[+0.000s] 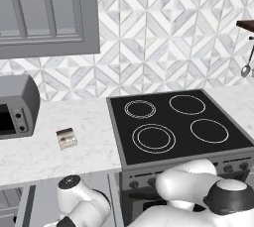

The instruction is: Pick the ladle from the drawer and place it on the counter.

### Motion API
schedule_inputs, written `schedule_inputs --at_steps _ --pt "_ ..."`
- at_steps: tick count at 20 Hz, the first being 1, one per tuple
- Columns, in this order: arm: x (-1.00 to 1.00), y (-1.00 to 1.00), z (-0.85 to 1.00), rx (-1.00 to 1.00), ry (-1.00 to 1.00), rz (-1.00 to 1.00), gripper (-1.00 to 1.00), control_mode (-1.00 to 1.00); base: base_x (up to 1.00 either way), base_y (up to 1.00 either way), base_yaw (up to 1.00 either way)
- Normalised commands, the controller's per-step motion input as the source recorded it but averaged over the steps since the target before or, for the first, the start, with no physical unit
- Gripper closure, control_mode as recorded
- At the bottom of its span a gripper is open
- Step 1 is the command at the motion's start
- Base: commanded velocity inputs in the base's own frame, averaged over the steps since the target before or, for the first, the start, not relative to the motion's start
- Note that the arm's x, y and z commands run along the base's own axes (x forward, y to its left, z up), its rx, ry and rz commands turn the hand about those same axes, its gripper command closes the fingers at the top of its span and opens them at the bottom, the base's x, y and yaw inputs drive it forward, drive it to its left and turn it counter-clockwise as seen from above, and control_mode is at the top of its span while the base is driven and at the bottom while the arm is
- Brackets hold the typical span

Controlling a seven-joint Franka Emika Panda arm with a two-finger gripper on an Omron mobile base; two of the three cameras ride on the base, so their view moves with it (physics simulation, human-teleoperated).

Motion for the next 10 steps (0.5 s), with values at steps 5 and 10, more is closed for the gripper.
schedule_inputs --at_steps 5,10 --pt "-0.90 0.00 -0.39 0.00 0.00 0.00 -1.00 -1.00 0.00 0.00 0.00" --pt "-0.69 0.00 -0.22 0.00 0.00 0.00 -1.00 -1.00 0.00 0.00 0.00"
